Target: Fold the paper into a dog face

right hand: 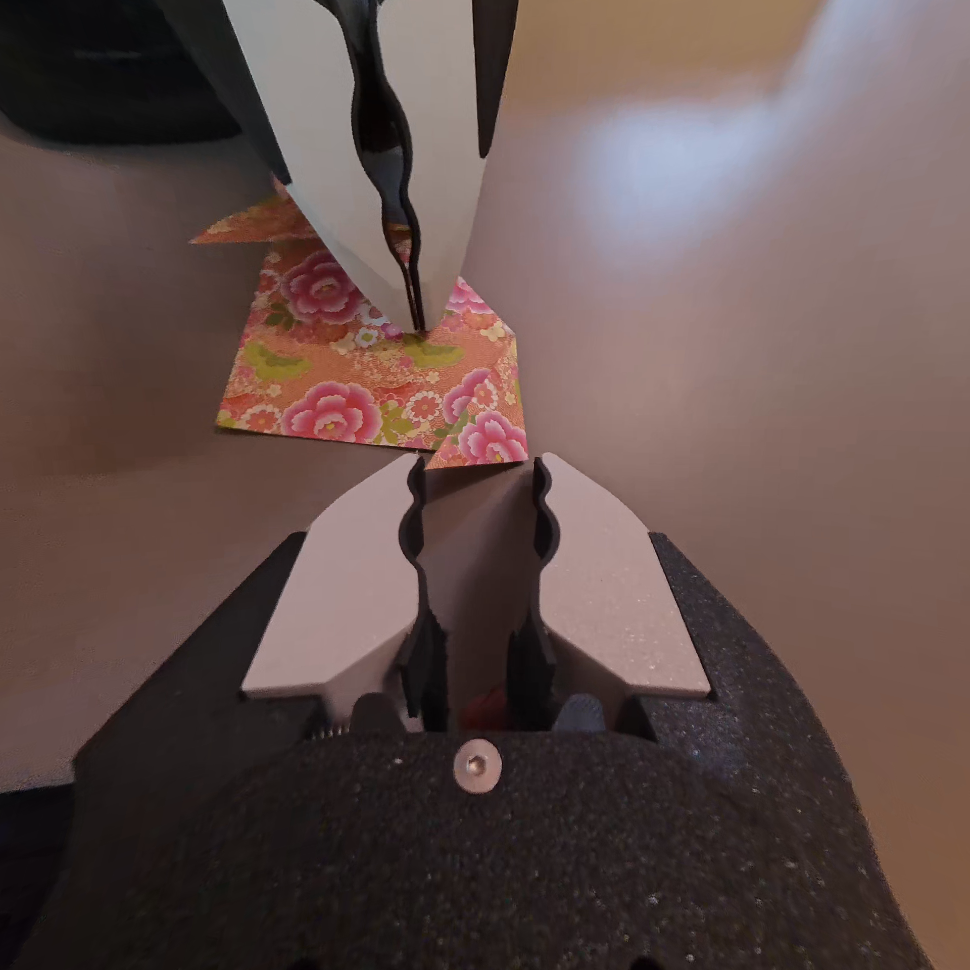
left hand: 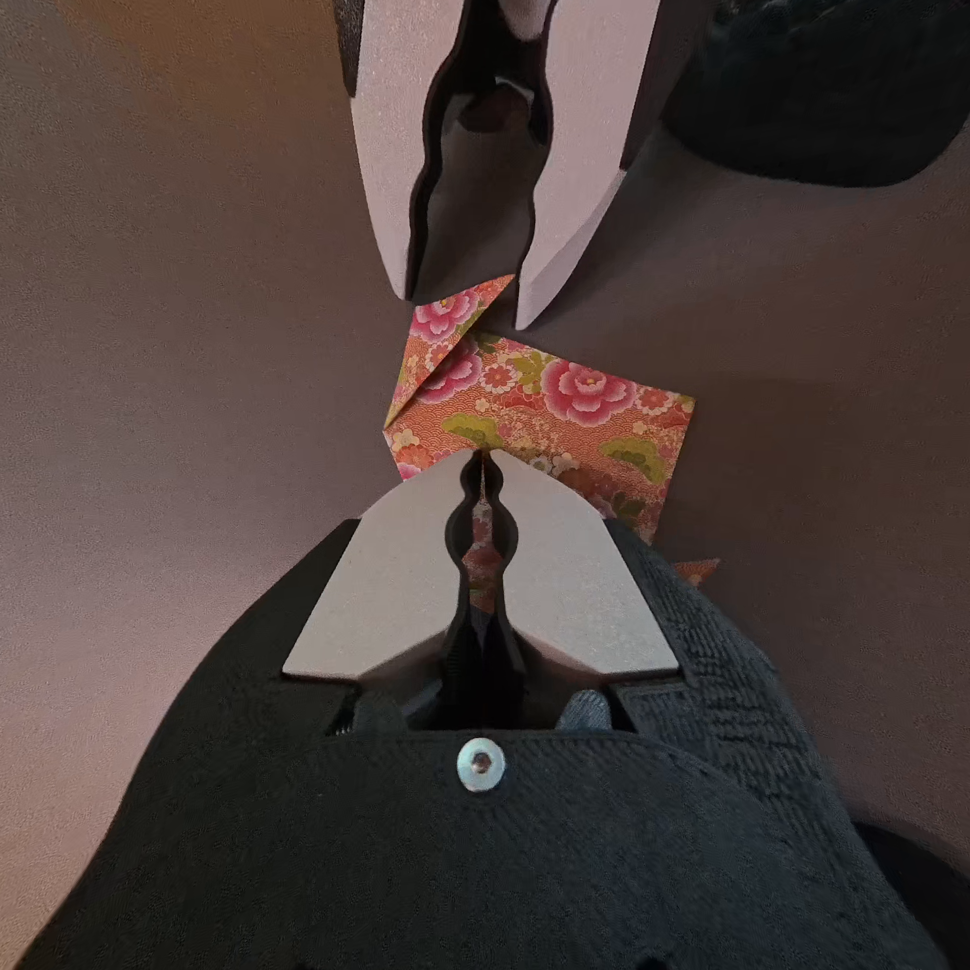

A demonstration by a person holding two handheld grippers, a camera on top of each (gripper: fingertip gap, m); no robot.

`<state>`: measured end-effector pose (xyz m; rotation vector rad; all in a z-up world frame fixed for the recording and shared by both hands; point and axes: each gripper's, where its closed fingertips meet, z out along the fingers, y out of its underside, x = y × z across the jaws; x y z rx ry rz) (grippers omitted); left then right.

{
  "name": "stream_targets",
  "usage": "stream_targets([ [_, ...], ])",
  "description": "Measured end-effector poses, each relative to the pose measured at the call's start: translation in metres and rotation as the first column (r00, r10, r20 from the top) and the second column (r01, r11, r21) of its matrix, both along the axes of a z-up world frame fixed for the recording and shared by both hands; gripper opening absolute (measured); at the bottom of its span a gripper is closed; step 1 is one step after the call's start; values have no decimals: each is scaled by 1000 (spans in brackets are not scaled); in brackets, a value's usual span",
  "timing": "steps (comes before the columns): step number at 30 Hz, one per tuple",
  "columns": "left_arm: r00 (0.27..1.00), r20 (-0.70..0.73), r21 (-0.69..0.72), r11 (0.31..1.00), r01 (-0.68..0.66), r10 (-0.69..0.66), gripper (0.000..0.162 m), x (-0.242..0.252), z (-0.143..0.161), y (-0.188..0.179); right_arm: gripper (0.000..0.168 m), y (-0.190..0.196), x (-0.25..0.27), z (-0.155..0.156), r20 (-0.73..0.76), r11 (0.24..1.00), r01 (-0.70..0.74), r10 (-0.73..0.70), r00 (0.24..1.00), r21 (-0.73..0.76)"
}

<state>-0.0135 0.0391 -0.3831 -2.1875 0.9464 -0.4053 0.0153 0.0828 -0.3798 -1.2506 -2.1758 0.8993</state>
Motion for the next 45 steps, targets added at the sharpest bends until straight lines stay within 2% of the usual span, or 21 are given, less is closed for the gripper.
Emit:
stream_targets([
  [4, 998, 67, -42, 999, 3, 0, 0, 0, 0, -1, 33, 0, -5, 1, -40, 1000, 8, -8, 999, 8],
  [9, 997, 74, -49, 999, 6, -2, 1, 0, 0, -1, 32, -2, -11, 11, -41, 980, 54, -63, 997, -193],
  [12, 996, 87, -63, 998, 29, -23, 1, 2, 0, -4, 29, 0, -12, 2, -38, 998, 30, -32, 999, -60],
  [14, 995, 95, -69, 997, 22, -15, 3, -1, 1, -4, 9, -1, -14, 2, -56, 1000, 8, -8, 998, 10],
  [15, 996, 93, -61, 998, 3, 3, 4, -4, 2, -3, 5, -1, -16, 7, -85, 999, 10, -7, 996, 31],
  [17, 995, 80, -23, 998, -51, 53, 12, -14, 5, 4, 1, -2, -20, 21, -159, 999, 5, 0, 987, 34],
  [19, 993, 45, 40, 993, -111, 109, 30, -26, 11, 14, 1, -4, -22, 33, -205, 1000, 2, -1, 979, 2],
  [21, 996, 14, 92, 992, -91, 90, 38, -24, 15, 23, 1, -7, -23, 39, -209, 999, -5, -2, 978, -33],
  [23, 999, -7, 102, 994, -31, 32, 37, -14, 13, 27, 0, -14, -25, 45, -216, 998, -30, 16, 976, -62],
  [25, 1000, -19, 89, 996, 16, -14, 15, -8, 8, 28, 1, -17, -27, 52, -233, 995, -35, 13, 973, -89],
  [27, 999, 38, 97, 995, 21, -24, 4, -4, 10, 27, 3, -16, -27, 57, -235, 986, -6, -34, 971, -168],
  [29, 996, 93, 111, 994, -8, -3, 0, -7, 16, 29, 5, -15, -23, 61, -241, 960, 4, -75, 968, -281],
  [30, 993, 121, 121, 993, -16, 1, 0, -8, 20, 29, 10, -13, -20, 60, -236, 945, 10, -92, 967, -327],
  [33, 984, 178, 132, 991, -25, 2, 0, -9, 28, 29, 42, -5, -13, 46, -152, 920, 68, -136, 979, -385],
  [35, 984, 178, 133, 991, -9, -15, 0, -8, 28, 28, 42, -3, -12, 35, -91, 930, 75, -115, 989, -360],
  [38, 990, 133, 116, 993, 33, -49, 0, -4, 21, 26, 34, -5, -22, 35, -109, 943, 9, -48, 993, -332],
  [41, 994, 59, 126, 988, 88, -96, 0, -1, 14, 23, 7, -17, -24, 32, -110, 945, -110, 79, 991, -309],
  [44, 989, -44, 146, 979, 143, -138, 2, -4, 5, 19, 2, -21, -21, 22, -150, 977, -187, 171, 974, -100],
  [45, 985, -78, 159, 974, 164, -153, 7, -6, 3, 17, 1, -23, -20, 22, -179, 977, -212, 208, 962, -8],
])
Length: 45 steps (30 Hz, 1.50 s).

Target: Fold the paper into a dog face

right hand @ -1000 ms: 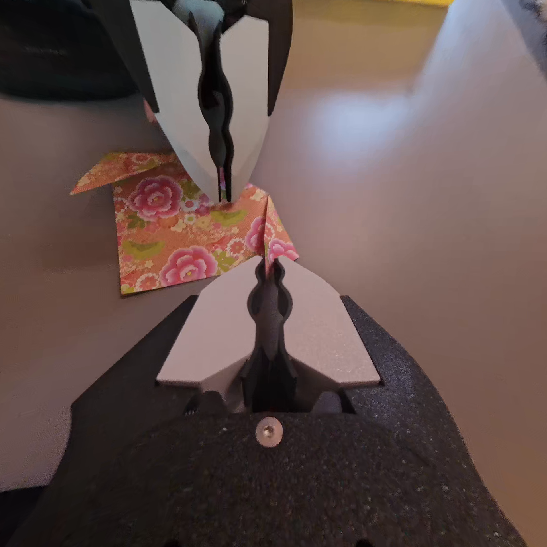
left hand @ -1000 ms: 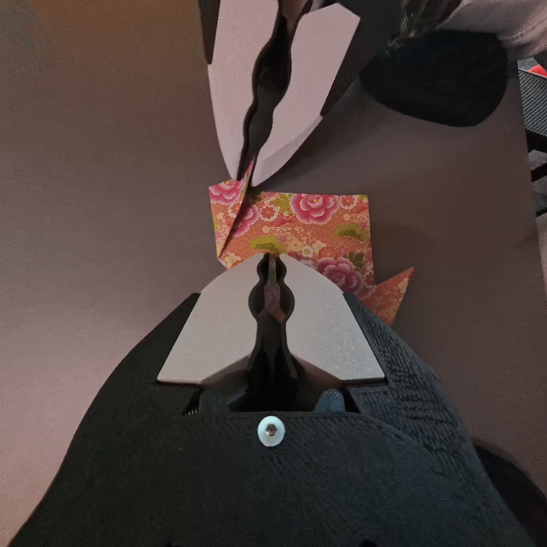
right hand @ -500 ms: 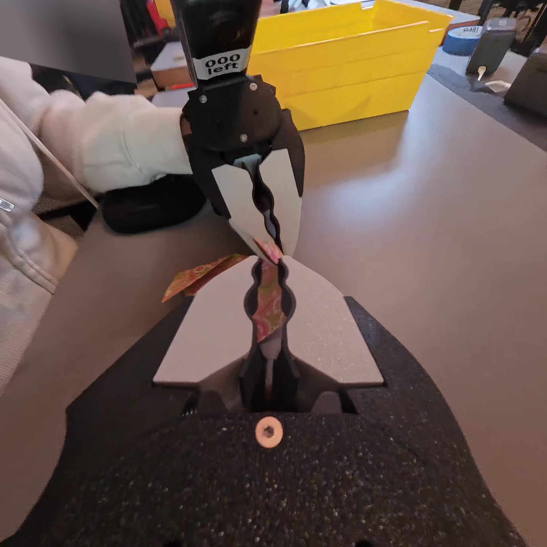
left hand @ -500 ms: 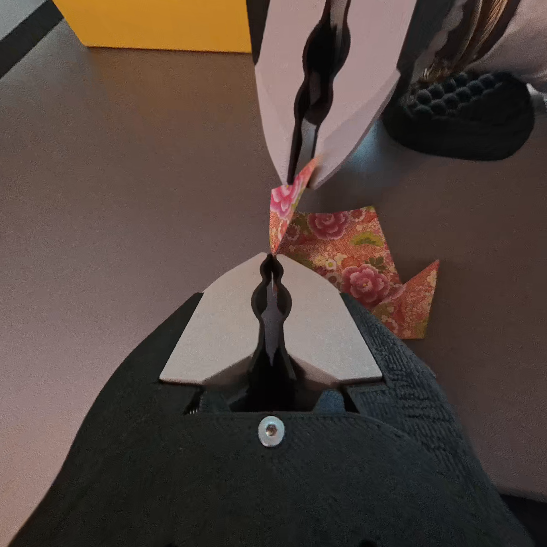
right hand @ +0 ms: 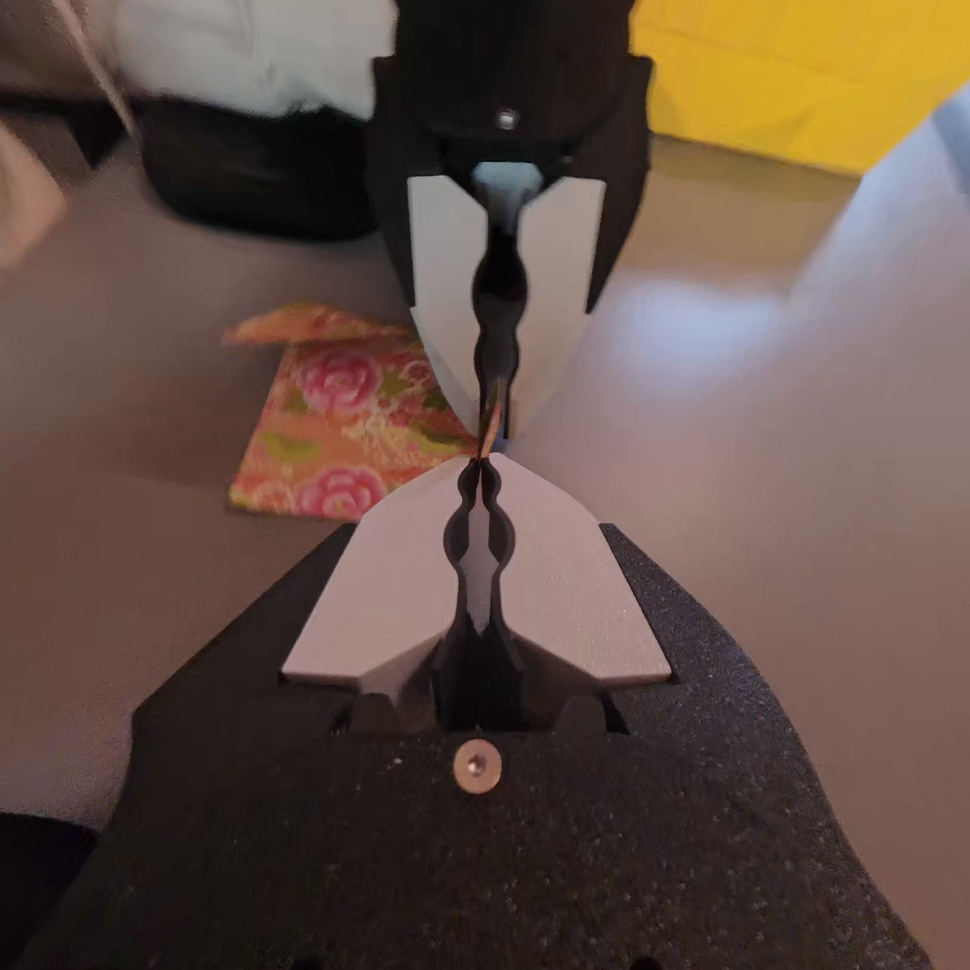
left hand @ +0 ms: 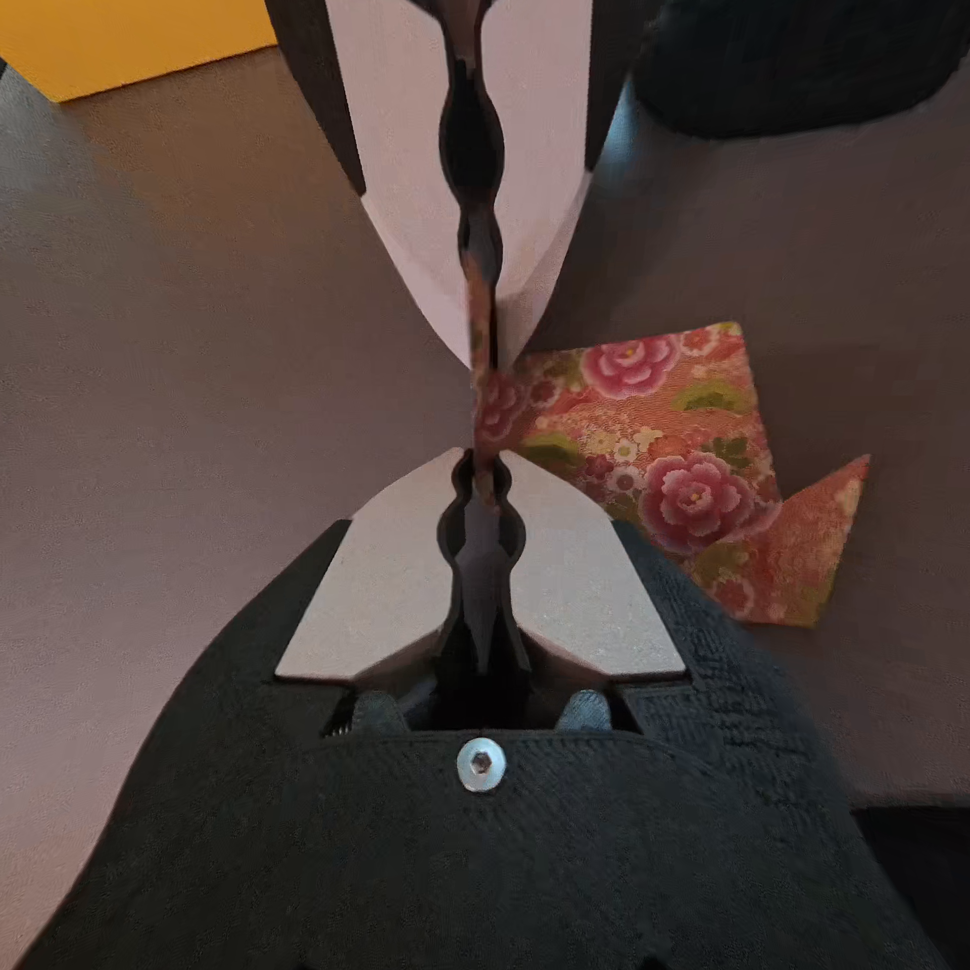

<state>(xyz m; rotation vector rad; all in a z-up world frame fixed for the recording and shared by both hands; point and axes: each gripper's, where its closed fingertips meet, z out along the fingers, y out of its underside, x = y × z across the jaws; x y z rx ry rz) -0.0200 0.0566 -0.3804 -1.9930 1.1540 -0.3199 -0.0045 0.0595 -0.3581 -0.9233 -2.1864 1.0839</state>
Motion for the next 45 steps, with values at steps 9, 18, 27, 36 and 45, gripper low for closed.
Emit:
stream_targets([
  [9, 1000, -14, 29, 1000, 7, -6, 17, -17, 1, -11, 1, -20, 13, -4, -174, 884, -62, 159, 972, 463],
  [18, 1000, 10, -30, 999, -25, 26, 7, -15, -1, -9, 0, -37, 14, -12, -145, 776, -127, 271, 952, 618],
  [27, 999, -4, -17, 999, -32, 32, 0, -12, -2, -11, 0, -54, 7, -13, -74, 770, -201, 305, 949, 606],
  [36, 998, 31, -71, 996, -46, 49, 0, -12, -3, -11, 0, -65, -1, -15, 73, 775, -316, 331, 941, 547],
  [45, 993, 78, -144, 987, -73, 84, 0, -12, -3, -11, 0, -69, -3, -22, 232, 670, -442, 383, 894, 597],
])
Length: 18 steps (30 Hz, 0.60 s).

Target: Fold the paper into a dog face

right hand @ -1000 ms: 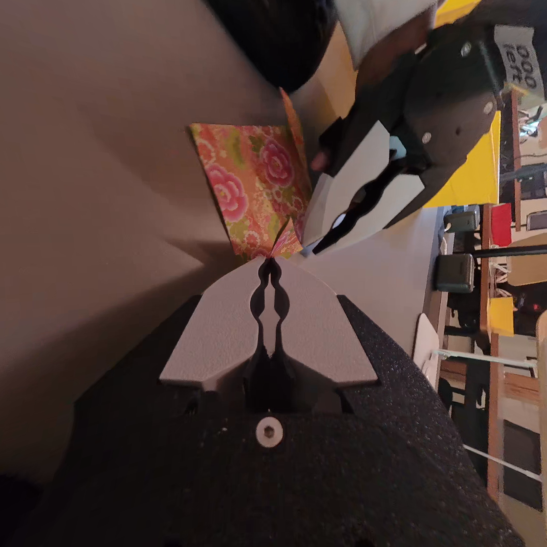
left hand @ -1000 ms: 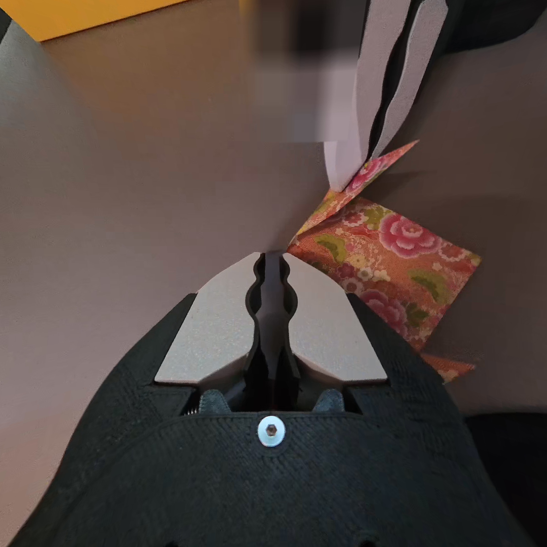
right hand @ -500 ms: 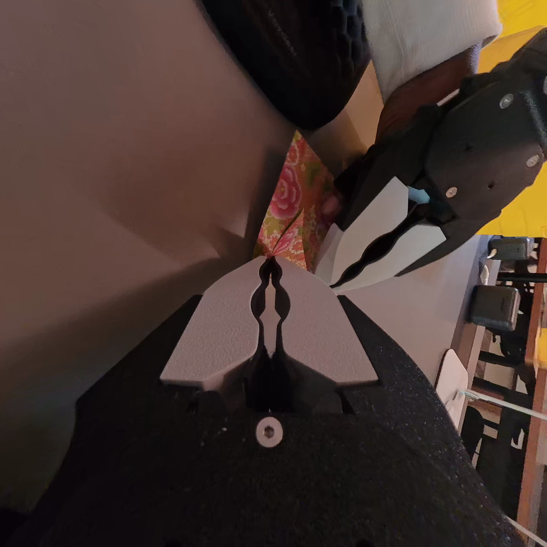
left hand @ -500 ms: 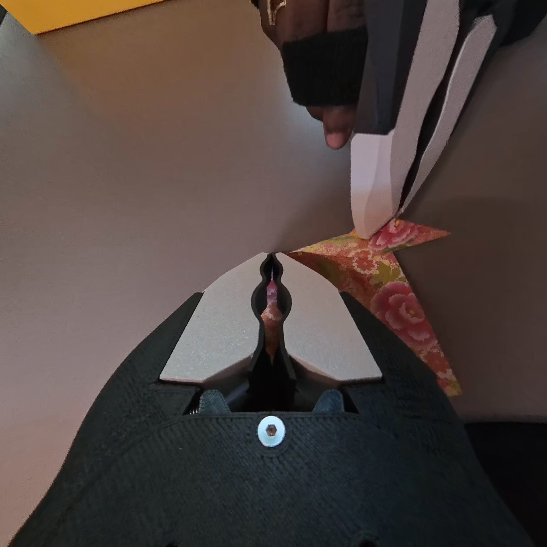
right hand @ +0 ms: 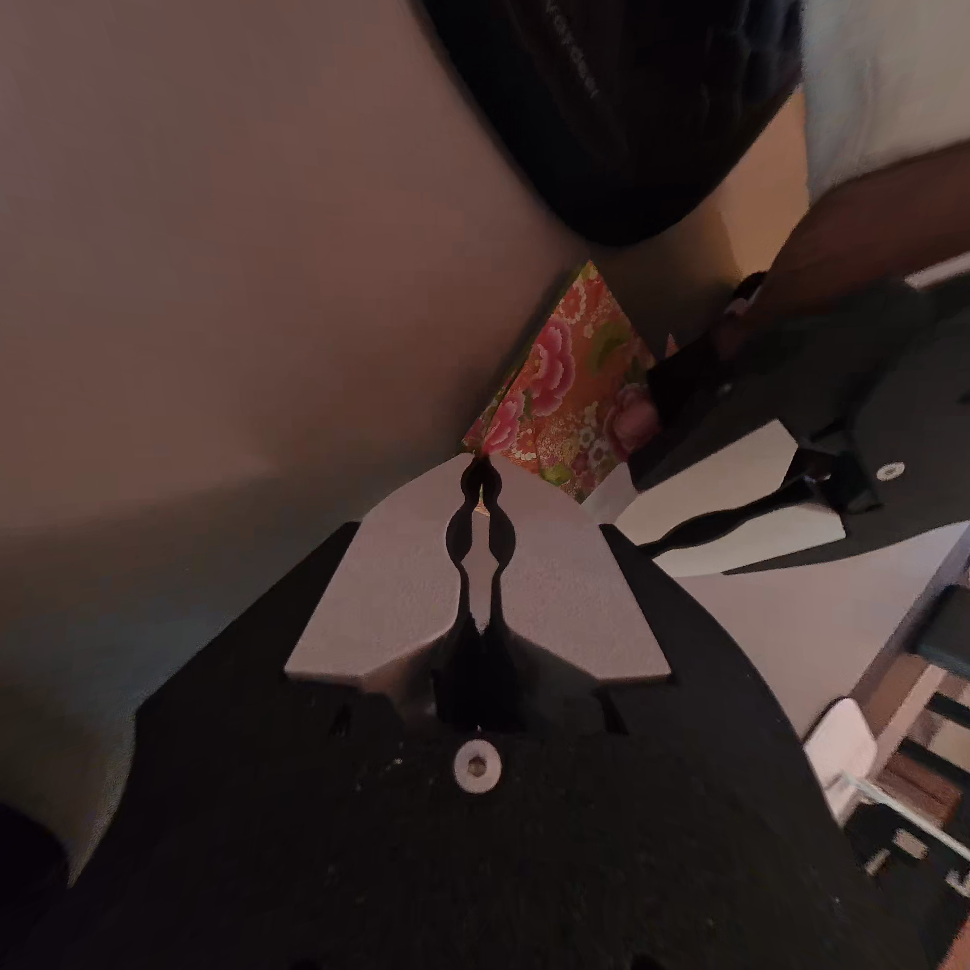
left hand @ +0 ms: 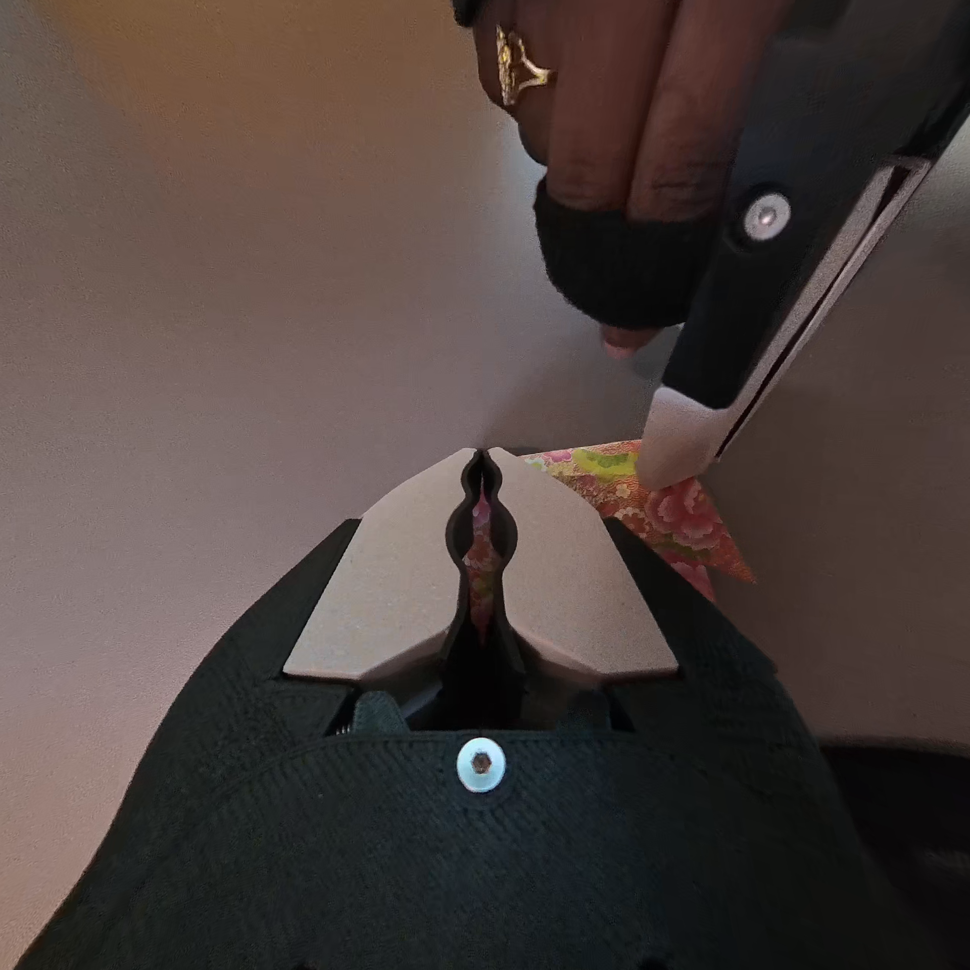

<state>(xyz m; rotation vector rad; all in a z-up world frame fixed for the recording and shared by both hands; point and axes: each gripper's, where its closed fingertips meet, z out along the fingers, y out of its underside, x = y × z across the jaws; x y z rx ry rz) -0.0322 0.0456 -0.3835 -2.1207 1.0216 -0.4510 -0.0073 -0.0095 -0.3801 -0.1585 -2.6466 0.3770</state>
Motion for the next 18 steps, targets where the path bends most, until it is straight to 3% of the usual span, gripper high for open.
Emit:
stream_targets([
  [12, 999, 44, -52, 998, -27, 29, 6, -2, 0, 2, 0, 0, 1, 0, -29, 997, -18, 20, 999, 73],
  [18, 958, 269, -132, 989, -64, 97, 16, -5, 20, 6, 0, 0, 1, 0, -33, 999, -13, 14, 999, 44],
])
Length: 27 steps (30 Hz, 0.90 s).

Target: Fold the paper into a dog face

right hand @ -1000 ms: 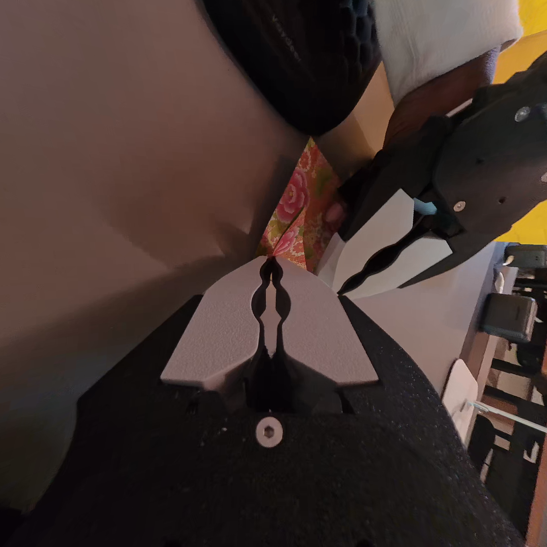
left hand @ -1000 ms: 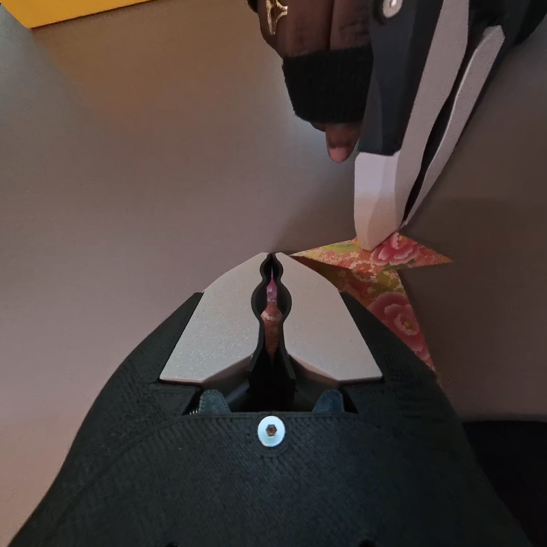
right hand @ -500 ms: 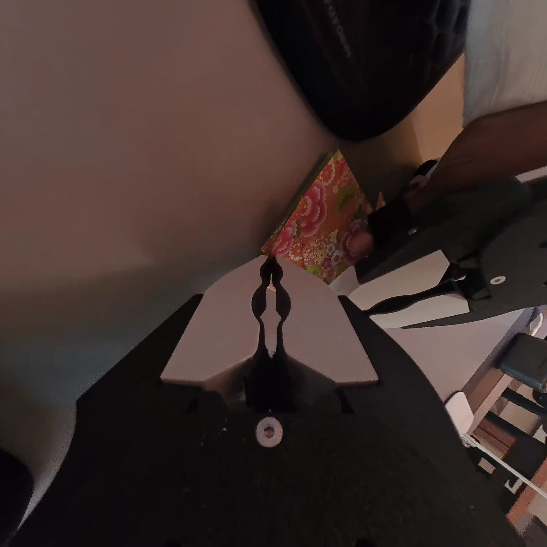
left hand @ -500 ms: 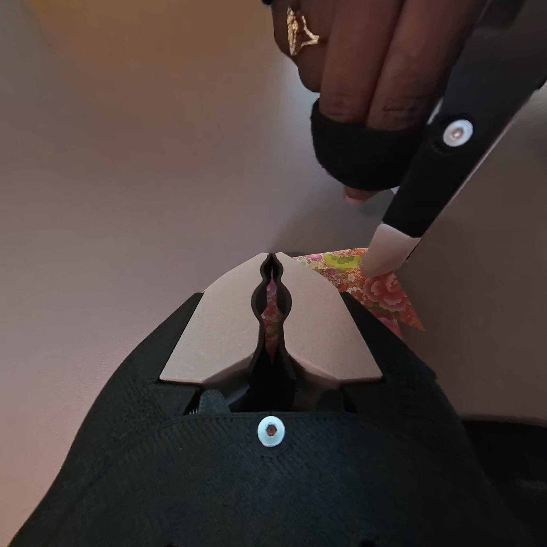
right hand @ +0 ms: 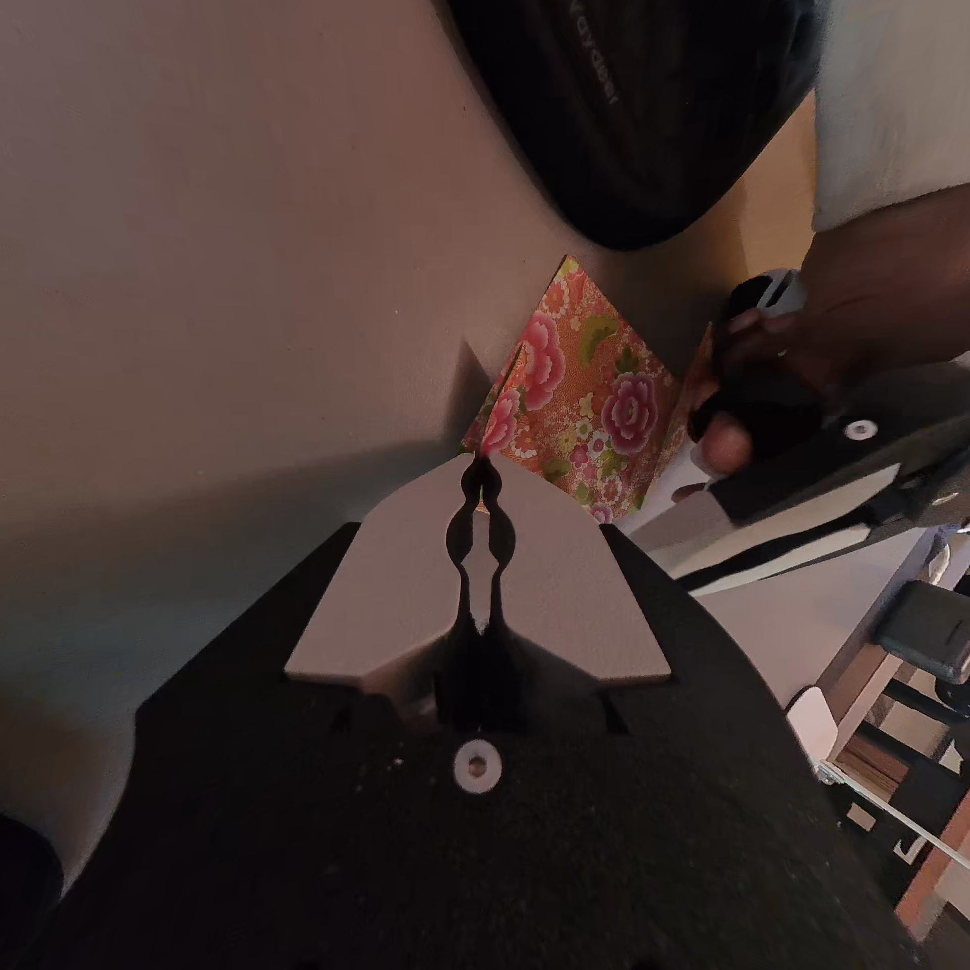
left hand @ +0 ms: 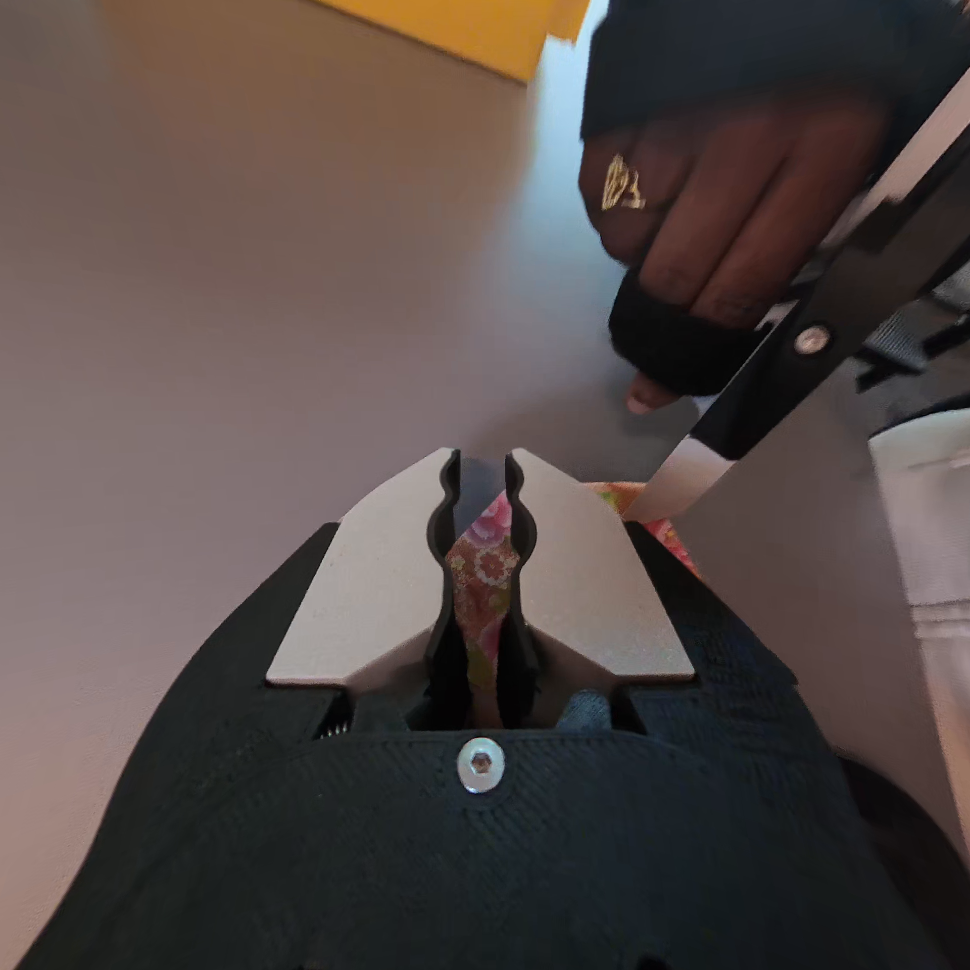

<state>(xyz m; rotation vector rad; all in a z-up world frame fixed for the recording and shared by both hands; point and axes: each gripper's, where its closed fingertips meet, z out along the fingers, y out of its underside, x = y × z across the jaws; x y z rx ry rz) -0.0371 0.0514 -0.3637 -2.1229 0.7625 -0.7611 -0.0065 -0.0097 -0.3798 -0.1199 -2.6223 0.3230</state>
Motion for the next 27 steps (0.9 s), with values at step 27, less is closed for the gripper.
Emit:
stream_targets([
  [27, 925, -355, 211, 952, 222, -136, 14, 3, -18, -17, 0, 0, 1, -1, -63, 992, -53, 61, 996, 118],
])
